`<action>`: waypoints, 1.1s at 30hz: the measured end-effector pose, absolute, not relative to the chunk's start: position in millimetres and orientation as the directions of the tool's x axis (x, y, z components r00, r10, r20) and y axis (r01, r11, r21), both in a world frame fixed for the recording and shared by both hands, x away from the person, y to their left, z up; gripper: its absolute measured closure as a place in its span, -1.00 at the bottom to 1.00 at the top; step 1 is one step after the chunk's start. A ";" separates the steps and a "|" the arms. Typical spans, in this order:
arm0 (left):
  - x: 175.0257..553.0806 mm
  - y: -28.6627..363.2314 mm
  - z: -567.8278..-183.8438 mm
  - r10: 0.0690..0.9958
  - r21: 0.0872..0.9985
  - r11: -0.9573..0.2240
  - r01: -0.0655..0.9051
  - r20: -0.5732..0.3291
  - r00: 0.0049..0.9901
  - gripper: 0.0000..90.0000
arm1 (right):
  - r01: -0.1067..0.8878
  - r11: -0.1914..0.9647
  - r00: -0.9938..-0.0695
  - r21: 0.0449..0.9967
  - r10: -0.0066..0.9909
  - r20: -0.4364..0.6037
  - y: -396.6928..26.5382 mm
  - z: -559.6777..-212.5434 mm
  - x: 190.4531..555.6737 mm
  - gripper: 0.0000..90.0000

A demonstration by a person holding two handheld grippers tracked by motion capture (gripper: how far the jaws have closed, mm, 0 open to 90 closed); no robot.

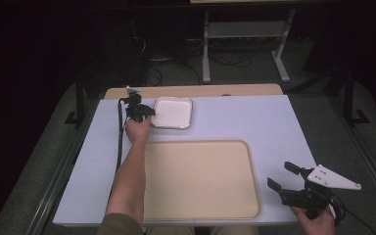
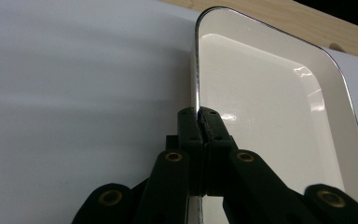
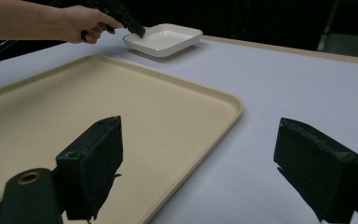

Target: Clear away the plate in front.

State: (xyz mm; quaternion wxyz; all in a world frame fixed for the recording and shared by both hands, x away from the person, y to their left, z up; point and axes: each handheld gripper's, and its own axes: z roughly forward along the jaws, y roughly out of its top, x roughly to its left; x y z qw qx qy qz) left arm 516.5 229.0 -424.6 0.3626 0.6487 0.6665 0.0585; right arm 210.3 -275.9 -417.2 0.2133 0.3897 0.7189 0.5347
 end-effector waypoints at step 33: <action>498.1 226.4 -389.8 0.866 0.596 0.115 0.794 -0.452 0.214 0.97 | 0.326 0.124 -0.614 0.937 0.782 0.110 -274.8 -417.3 209.5 -0.70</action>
